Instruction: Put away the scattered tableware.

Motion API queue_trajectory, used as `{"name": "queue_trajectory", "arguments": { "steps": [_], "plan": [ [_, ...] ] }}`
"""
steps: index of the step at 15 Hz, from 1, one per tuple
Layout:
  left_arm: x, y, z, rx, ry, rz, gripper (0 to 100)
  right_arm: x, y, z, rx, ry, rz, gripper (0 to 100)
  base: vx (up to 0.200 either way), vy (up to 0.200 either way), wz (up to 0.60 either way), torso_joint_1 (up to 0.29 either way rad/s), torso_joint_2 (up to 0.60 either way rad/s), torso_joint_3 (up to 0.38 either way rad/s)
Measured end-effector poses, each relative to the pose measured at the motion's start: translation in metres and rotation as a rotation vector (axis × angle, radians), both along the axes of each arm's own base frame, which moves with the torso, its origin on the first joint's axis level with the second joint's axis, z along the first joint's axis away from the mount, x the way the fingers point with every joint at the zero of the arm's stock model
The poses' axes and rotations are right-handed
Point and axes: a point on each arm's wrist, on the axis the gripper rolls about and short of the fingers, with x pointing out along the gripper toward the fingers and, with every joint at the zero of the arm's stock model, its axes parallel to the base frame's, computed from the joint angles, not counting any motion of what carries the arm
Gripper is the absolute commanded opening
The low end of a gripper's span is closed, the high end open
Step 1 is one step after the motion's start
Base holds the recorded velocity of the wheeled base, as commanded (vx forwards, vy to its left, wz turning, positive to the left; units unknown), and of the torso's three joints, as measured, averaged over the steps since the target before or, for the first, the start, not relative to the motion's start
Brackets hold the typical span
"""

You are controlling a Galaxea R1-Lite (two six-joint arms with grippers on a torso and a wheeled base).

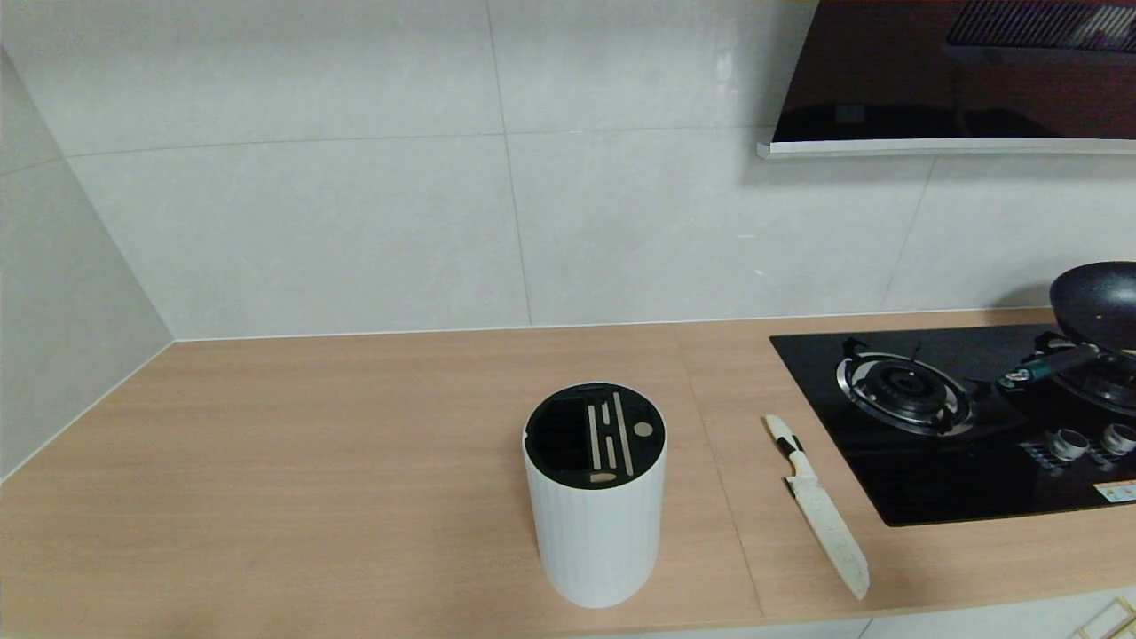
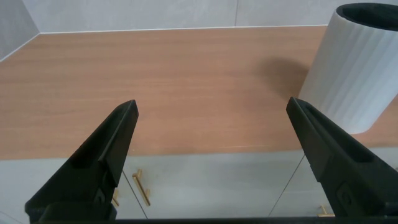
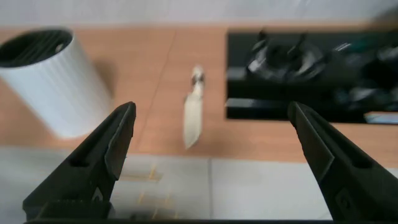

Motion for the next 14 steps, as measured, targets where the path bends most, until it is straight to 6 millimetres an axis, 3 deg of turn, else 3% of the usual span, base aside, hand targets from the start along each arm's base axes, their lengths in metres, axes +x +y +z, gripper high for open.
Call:
{"name": "queue_trajectory", "arguments": {
  "steps": [3, 6, 9, 14],
  "plan": [
    [0.000, 0.000, 0.000, 0.000, 0.000, 0.000, 100, 0.048, 0.008, 0.015, 0.014, 0.108, 0.082, 100, 0.000, 0.000, 0.00, 0.000, 0.00, 0.000],
    [0.000, 0.000, 0.000, 0.000, 0.000, 0.000, 100, 0.107, 0.022, 0.010, 0.006, 0.196, 0.120, 100, 0.000, 0.000, 0.00, 0.000, 0.00, 0.000],
    [0.000, 0.000, 0.000, 0.000, 0.000, 0.000, 100, 0.163, 0.037, -0.007, -0.011, 0.258, 0.124, 100, 0.000, 0.000, 0.00, 0.000, 0.00, 0.000],
    [0.000, 0.000, 0.000, 0.000, 0.000, 0.000, 100, 0.218, 0.052, -0.057, -0.059, 0.416, 0.103, 100, 0.000, 0.000, 0.00, 0.000, 0.00, 0.000]
  ]
}}
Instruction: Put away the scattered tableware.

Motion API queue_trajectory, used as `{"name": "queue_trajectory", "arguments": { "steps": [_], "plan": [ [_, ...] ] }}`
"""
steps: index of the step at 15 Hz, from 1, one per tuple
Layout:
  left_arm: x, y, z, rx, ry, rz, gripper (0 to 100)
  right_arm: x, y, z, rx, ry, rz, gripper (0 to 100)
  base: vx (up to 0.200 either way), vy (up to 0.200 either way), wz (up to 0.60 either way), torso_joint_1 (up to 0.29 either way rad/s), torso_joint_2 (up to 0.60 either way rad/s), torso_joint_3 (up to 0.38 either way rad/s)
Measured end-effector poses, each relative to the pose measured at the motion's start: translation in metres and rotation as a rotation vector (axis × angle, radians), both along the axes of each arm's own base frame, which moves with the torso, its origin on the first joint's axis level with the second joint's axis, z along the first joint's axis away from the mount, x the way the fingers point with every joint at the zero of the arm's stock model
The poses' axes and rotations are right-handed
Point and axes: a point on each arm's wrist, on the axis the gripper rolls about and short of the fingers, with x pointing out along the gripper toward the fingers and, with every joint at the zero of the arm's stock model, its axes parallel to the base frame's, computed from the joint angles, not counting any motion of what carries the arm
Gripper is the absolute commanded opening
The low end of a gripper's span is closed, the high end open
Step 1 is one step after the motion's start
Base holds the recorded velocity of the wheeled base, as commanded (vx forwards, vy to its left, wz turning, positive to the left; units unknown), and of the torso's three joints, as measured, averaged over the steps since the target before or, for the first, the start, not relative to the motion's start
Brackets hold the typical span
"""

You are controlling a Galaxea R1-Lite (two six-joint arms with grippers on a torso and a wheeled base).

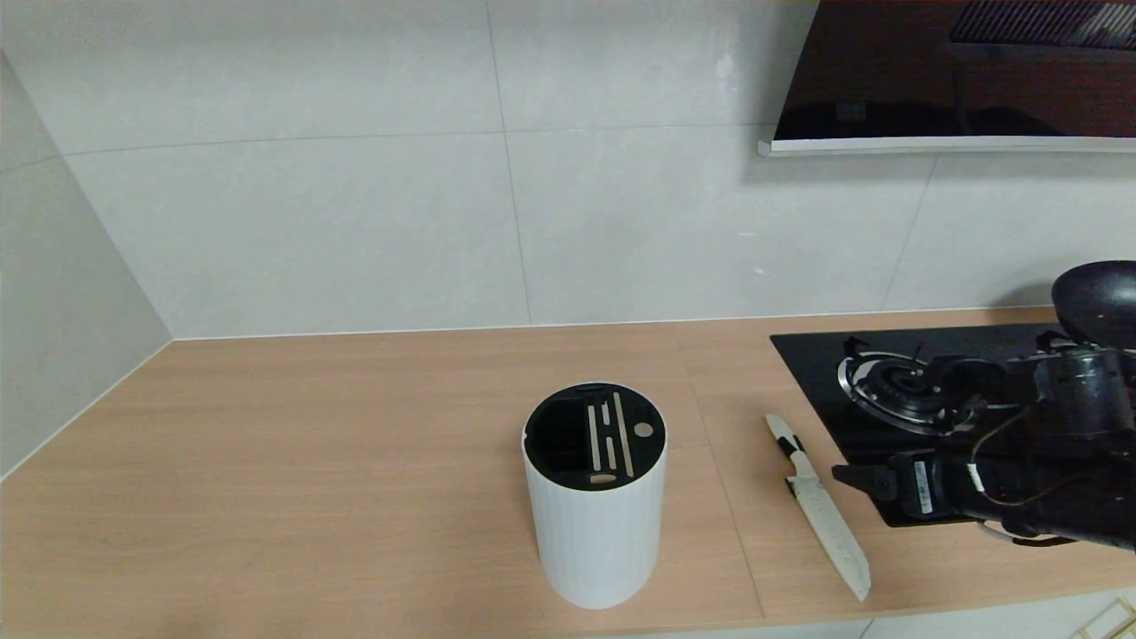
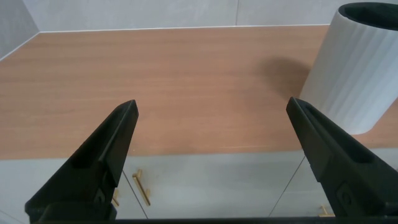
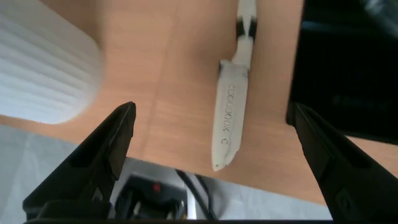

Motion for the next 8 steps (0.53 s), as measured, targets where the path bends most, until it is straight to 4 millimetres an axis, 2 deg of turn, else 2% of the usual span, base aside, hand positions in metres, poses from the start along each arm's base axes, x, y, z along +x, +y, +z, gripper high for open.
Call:
{"name": "queue_trajectory", "arguments": {
  "steps": [4, 8],
  "plan": [
    [0.000, 0.000, 0.000, 0.000, 0.000, 0.000, 100, 0.033, 0.017, -0.043, -0.084, -0.016, -0.082, 100, 0.000, 0.000, 0.00, 0.000, 0.00, 0.000],
    [0.000, 0.000, 0.000, 0.000, 0.000, 0.000, 100, 0.050, 0.030, -0.080, -0.076, -0.014, -0.131, 100, 0.000, 0.000, 0.00, 0.000, 0.00, 0.000]
  ]
}}
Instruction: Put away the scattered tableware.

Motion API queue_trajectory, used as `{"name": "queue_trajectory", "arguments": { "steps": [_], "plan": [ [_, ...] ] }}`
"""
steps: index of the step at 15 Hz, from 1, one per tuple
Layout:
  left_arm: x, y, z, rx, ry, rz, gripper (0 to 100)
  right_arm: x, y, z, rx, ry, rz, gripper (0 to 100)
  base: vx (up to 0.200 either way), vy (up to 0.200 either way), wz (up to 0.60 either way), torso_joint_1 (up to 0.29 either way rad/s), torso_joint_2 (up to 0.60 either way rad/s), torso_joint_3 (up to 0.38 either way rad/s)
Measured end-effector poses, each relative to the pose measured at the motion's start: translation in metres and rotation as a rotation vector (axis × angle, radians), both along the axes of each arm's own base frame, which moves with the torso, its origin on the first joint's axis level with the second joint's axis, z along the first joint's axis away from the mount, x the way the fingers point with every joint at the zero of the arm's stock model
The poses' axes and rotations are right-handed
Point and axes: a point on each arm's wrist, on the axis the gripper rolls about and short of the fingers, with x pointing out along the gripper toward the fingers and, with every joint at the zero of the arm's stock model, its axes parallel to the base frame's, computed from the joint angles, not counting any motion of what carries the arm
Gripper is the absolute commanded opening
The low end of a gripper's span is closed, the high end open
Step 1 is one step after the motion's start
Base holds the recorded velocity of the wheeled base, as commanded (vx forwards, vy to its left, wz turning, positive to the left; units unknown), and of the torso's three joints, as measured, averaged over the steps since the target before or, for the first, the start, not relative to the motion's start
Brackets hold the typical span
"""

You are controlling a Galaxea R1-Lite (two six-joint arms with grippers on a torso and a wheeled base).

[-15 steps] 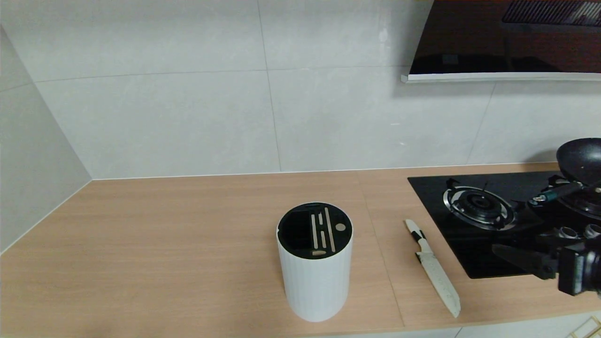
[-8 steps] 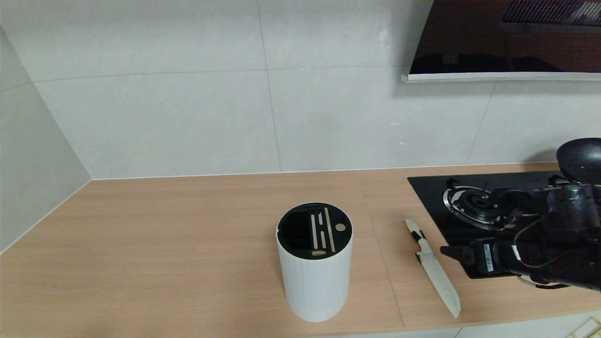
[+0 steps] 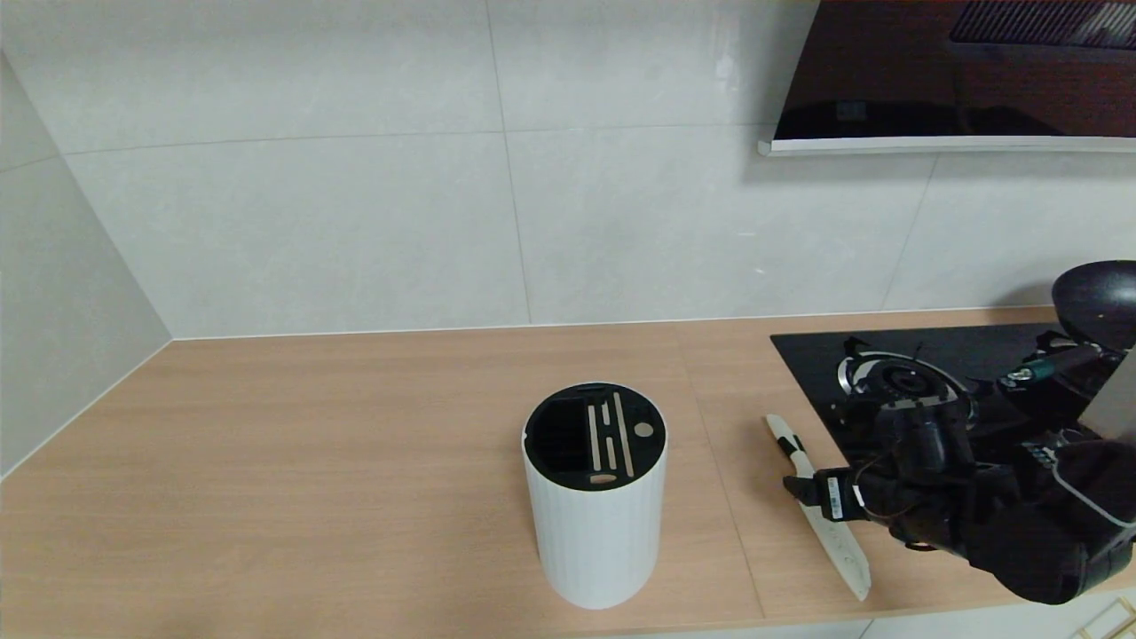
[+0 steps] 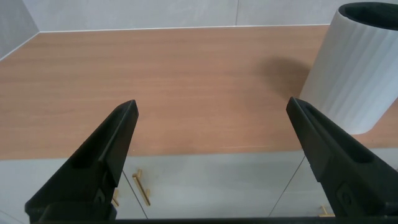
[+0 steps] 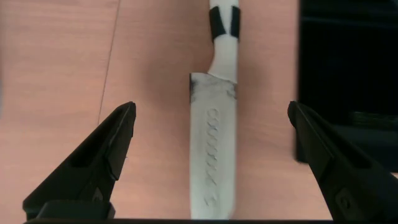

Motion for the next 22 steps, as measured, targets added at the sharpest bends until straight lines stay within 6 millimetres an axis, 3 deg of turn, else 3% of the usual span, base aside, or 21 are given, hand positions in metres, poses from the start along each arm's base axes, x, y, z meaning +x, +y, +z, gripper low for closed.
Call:
{"name": "queue_trajectory", "arguments": {
  "steps": [10, 22],
  "plan": [
    [0.000, 0.000, 0.000, 0.000, 0.000, 0.000, 100, 0.021, 0.007, -0.038, -0.010, 0.018, -0.037, 100, 0.000, 0.000, 0.00, 0.000, 0.00, 0.000],
    [0.000, 0.000, 0.000, 0.000, 0.000, 0.000, 100, 0.035, 0.009, -0.050, 0.005, 0.014, -0.091, 100, 0.000, 0.000, 0.00, 0.000, 0.00, 0.000]
  ]
}}
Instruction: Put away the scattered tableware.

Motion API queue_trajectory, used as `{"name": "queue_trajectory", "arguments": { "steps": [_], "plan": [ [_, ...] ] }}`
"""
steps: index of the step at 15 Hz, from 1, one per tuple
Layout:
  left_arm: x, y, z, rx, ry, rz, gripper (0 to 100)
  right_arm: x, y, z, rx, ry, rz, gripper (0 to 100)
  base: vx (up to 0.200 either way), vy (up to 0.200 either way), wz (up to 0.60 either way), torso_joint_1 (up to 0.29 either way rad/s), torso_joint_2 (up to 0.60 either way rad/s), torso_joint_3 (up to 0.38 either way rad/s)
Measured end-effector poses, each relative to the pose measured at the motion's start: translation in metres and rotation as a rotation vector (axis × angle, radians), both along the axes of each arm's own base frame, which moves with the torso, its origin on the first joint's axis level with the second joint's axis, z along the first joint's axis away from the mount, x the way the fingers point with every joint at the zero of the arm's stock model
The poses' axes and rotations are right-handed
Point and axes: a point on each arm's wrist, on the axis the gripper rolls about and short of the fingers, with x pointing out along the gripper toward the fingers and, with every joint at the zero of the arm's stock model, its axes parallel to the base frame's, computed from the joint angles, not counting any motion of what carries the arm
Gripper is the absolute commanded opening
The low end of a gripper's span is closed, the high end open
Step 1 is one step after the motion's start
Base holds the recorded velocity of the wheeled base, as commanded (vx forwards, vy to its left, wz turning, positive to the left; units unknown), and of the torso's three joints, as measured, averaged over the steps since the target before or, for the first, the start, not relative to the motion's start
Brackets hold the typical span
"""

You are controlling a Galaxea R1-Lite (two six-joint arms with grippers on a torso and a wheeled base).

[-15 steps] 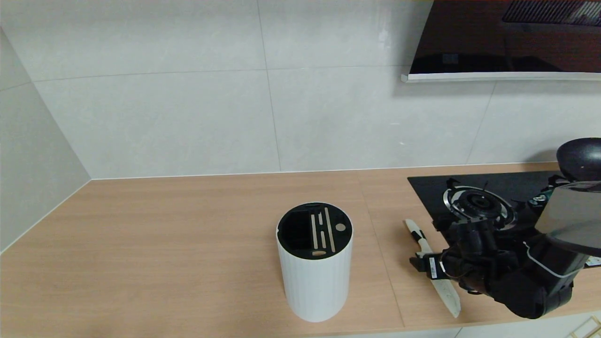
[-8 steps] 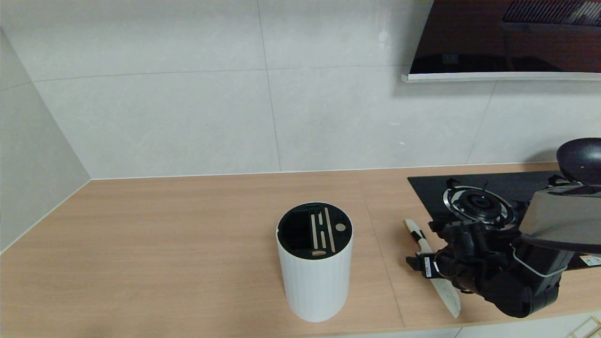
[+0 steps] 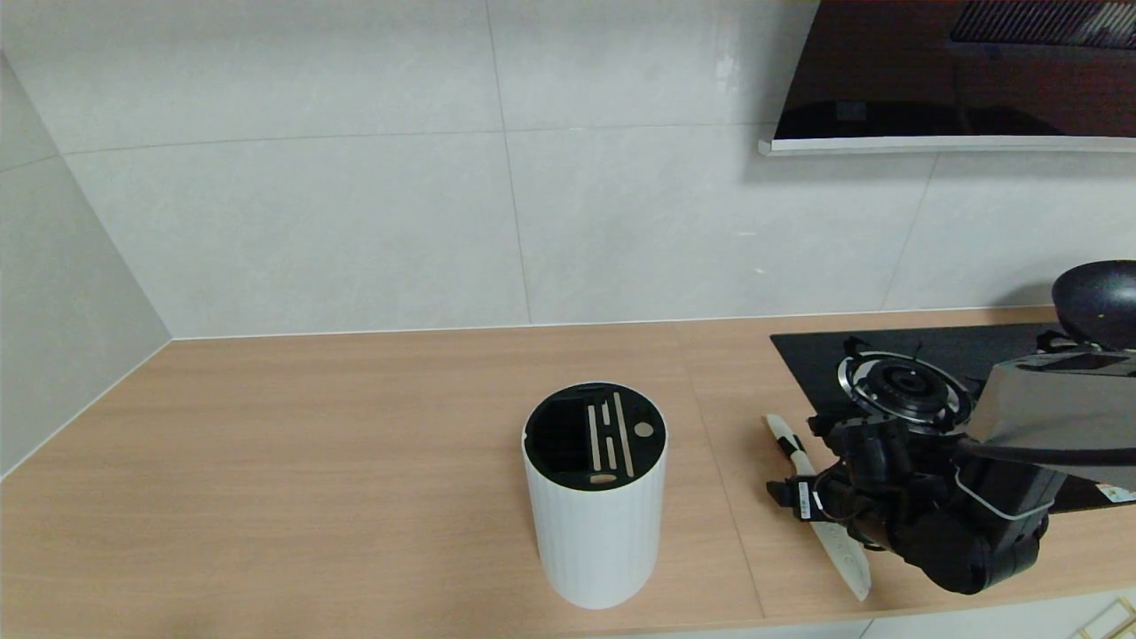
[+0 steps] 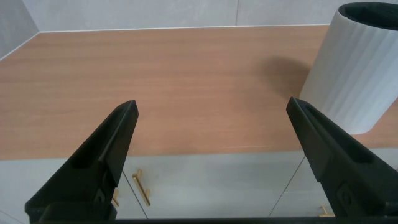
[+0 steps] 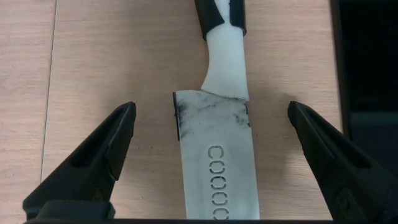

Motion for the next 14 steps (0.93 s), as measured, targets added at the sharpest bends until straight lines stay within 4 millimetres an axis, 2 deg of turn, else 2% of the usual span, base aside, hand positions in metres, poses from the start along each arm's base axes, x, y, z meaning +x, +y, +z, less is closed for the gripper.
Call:
{"name": "queue_trajectory", "arguments": {
  "steps": [4, 5, 14],
  "plan": [
    [0.0000, 0.0000, -0.0001, 0.000, 0.000, 0.000, 100, 0.0006, 0.0001, -0.0021, -0.002, 0.003, -0.001, 100, 0.000, 0.000, 0.00, 0.000, 0.00, 0.000],
    [0.0000, 0.0000, -0.0001, 0.000, 0.000, 0.000, 100, 0.0006, 0.0001, -0.0028, -0.003, 0.004, -0.002, 0, 0.000, 0.000, 0.00, 0.000, 0.00, 0.000],
    [0.0000, 0.0000, -0.0001, 0.000, 0.000, 0.000, 100, -0.0014, 0.0001, -0.0055, -0.006, 0.016, -0.002, 0, 0.000, 0.000, 0.00, 0.000, 0.00, 0.000]
  ]
}}
